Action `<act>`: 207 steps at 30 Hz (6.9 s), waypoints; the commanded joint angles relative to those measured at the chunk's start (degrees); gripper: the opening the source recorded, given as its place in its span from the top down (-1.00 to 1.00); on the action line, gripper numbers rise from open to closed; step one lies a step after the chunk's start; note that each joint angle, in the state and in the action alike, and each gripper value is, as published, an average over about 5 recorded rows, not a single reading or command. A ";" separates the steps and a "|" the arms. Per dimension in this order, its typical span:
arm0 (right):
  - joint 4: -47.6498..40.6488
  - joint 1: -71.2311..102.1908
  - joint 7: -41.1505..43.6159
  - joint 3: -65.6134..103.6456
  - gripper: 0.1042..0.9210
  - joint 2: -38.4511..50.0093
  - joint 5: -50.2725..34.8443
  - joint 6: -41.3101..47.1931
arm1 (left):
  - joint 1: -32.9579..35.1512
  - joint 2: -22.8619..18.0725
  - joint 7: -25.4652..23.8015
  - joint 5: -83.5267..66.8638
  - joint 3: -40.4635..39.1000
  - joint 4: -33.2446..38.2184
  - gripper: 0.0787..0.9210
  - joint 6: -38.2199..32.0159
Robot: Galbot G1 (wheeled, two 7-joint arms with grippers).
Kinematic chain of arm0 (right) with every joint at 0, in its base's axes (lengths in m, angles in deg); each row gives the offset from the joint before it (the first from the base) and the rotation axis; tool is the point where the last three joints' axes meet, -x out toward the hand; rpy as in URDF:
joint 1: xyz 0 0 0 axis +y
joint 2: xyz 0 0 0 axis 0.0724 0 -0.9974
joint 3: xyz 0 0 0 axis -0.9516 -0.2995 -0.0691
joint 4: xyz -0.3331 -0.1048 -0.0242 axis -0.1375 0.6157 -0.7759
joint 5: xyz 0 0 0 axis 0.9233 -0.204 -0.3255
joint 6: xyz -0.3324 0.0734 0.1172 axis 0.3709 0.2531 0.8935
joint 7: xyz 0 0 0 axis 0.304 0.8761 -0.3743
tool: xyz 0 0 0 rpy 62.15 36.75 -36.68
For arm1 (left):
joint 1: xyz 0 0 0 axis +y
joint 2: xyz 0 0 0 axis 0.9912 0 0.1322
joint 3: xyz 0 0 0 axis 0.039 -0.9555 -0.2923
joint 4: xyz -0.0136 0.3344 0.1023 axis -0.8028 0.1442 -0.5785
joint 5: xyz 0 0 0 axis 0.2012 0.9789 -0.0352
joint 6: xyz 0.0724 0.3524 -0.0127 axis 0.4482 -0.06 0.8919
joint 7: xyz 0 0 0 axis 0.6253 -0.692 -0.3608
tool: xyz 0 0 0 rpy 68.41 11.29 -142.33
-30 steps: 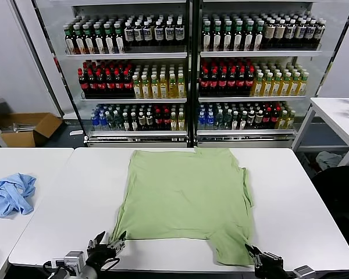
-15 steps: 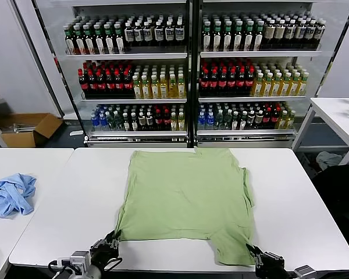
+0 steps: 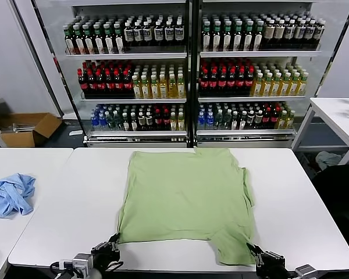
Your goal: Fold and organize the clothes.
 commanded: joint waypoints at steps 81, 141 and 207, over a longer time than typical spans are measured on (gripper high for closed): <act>-24.15 -34.24 -8.15 -18.56 0.05 -7.22 0.83 3.21 | -16.57 1.34 -6.54 -3.86 0.24 -16.11 -0.18 1.53; -39.08 -67.09 -9.90 -29.14 -0.75 -12.80 0.02 8.80 | -35.26 9.75 -13.98 -12.05 1.51 -25.84 -0.73 -3.23; -79.41 -84.37 -4.54 -33.39 0.98 -25.53 4.82 -1.40 | -51.59 5.60 -28.98 -2.67 -9.69 -51.97 0.82 -3.90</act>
